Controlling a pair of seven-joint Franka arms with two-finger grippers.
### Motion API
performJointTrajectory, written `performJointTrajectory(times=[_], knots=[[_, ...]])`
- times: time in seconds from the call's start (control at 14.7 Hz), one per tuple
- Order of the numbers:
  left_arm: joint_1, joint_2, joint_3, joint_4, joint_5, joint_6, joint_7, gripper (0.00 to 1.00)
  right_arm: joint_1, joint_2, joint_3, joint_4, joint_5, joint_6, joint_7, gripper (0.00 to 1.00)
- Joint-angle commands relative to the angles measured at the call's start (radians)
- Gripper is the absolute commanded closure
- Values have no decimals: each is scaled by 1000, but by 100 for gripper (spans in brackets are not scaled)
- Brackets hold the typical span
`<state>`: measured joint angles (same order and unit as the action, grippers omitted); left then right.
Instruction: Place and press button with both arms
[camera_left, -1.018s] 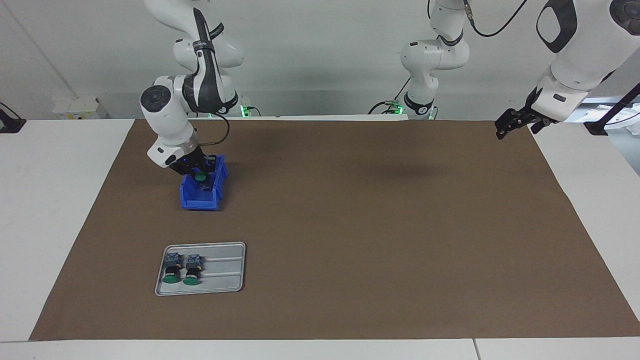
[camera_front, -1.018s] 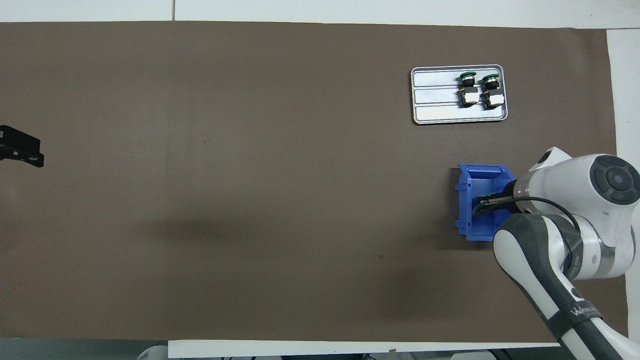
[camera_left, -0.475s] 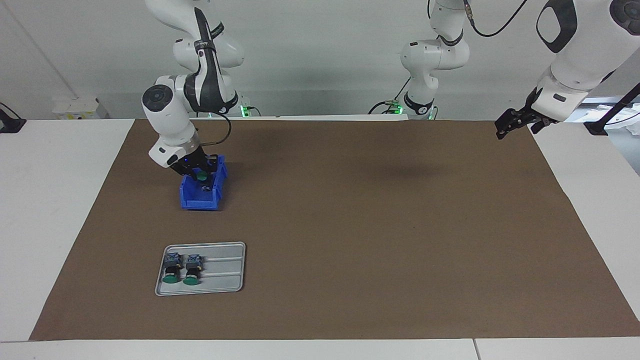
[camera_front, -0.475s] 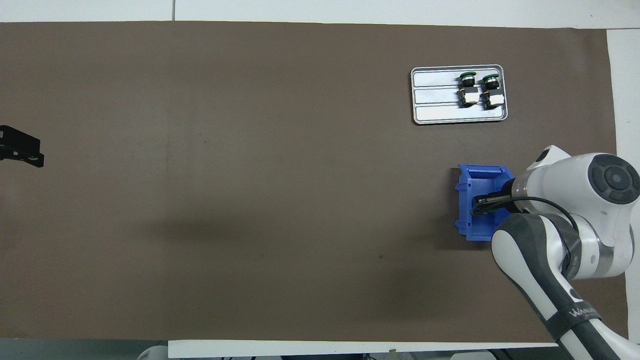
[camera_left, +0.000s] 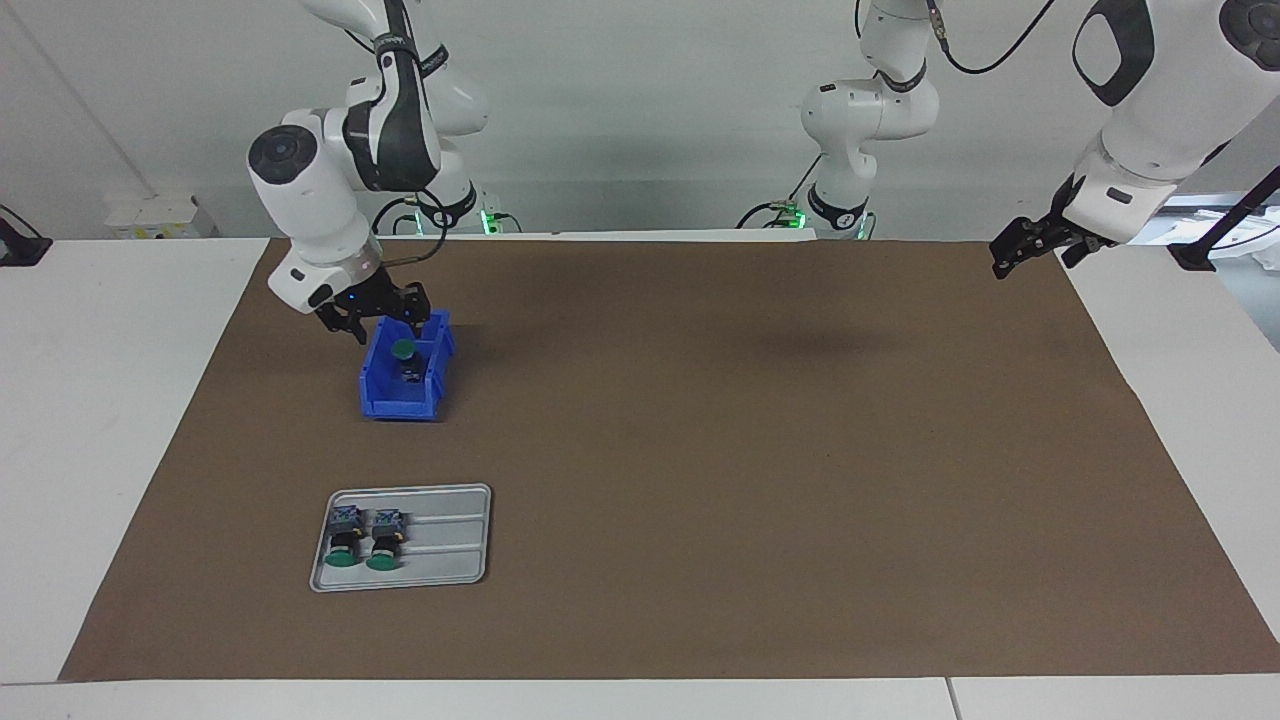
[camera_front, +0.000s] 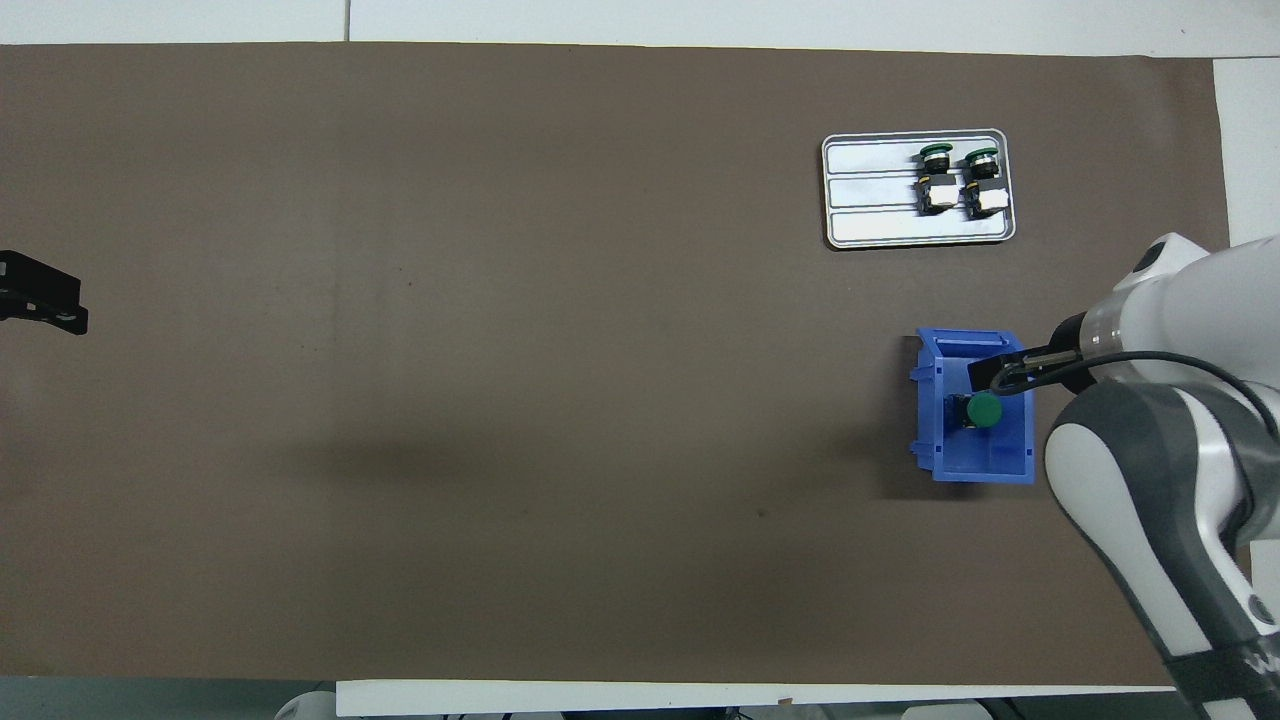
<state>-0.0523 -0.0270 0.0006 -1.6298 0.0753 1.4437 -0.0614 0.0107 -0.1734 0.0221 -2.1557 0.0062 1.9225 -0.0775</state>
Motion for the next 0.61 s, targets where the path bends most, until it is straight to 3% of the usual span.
performJointTrajectory(times=[0.0,0.27,0.48,0.54], knots=[[8,1,-7,1,18,7,2,0,-8,14,1,185,6,-167,-22,0],[9,1,-7,2,18,7,2,0,-35,34,-19,428,9,-395,-21,0],[6,1,-7,2,18,8,2,0,-52,125,-28,672,15,-601,-15,0],[6,1,-7,1,18,7,2,0,-63,147,-31,701,8,-593,-14,0]])
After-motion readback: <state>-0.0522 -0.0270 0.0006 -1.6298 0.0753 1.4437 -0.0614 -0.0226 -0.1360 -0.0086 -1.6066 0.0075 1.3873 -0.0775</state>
